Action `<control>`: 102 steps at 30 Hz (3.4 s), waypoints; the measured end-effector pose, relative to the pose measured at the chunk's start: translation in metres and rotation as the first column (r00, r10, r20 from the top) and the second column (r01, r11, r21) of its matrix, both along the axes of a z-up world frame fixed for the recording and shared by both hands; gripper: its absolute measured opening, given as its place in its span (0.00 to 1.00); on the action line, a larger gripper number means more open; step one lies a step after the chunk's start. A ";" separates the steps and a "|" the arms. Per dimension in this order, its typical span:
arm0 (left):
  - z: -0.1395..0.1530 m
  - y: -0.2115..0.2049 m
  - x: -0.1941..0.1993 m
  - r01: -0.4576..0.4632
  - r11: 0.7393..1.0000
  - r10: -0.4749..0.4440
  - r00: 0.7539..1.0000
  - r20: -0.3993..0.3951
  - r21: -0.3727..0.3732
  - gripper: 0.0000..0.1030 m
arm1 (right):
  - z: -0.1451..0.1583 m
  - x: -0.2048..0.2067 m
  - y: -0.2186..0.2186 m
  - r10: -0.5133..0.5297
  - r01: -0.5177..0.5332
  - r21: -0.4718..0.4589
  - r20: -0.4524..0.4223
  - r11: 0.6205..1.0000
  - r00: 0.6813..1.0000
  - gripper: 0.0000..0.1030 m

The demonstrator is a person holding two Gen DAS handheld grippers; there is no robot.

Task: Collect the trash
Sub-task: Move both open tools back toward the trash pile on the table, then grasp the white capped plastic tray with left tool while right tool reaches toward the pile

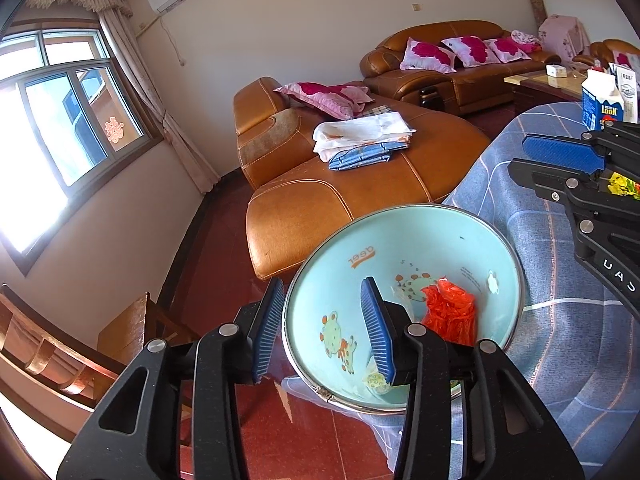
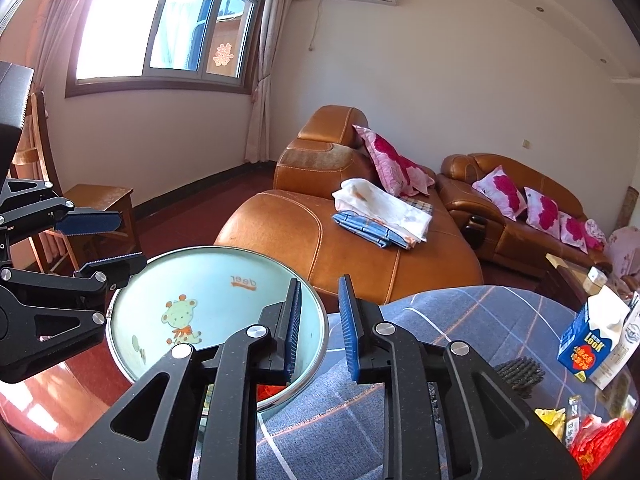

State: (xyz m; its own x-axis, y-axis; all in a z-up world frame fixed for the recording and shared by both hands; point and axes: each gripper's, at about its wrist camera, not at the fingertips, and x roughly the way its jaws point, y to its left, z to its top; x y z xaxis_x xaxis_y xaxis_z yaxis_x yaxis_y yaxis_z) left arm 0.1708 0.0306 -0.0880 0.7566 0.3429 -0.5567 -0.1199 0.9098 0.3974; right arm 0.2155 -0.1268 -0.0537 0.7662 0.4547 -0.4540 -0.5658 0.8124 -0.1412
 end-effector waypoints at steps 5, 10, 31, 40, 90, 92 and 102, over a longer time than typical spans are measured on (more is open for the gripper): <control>0.000 0.000 0.000 0.000 1.000 0.000 1.000 0.001 -0.001 0.41 | -0.001 0.000 0.000 -0.006 0.006 0.002 0.002 1.000 1.000 0.22; 0.002 -0.003 0.000 0.005 1.000 -0.005 1.000 0.004 -0.001 0.41 | -0.002 -0.001 0.000 -0.011 0.011 -0.002 0.008 1.000 1.000 0.25; 0.002 -0.002 -0.004 0.007 1.000 -0.007 1.000 0.016 -0.001 0.43 | -0.005 -0.002 0.002 -0.031 0.031 -0.008 0.023 0.999 0.999 0.26; 0.007 -0.013 -0.014 0.042 0.999 -0.041 0.999 0.030 -0.006 0.47 | 0.001 -0.014 -0.010 -0.109 0.108 0.016 0.057 0.994 0.992 0.33; -0.012 -0.296 -0.060 0.610 0.780 -0.618 0.786 -0.014 -0.140 0.56 | -0.021 -0.184 -0.307 -0.771 0.772 0.205 -0.104 0.601 0.628 0.64; -0.013 -0.298 -0.062 0.630 0.765 -0.637 0.771 -0.014 -0.136 0.55 | -0.020 -0.182 -0.307 -0.769 0.771 0.209 -0.109 0.602 0.630 0.64; 0.022 -0.266 -0.072 0.632 0.755 -0.631 0.773 0.070 -0.176 0.55 | -0.007 -0.165 -0.298 -0.729 0.730 0.210 -0.097 0.650 0.677 0.64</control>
State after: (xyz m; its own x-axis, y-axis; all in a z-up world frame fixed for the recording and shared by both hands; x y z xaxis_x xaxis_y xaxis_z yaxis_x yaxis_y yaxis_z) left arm 0.0988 -0.2352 -0.0663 0.7694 -0.3186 -0.5536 0.5051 0.8340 0.2220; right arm 0.0501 -0.4251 -0.0610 0.8919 -0.1660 -0.4206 0.2226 0.9709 0.0888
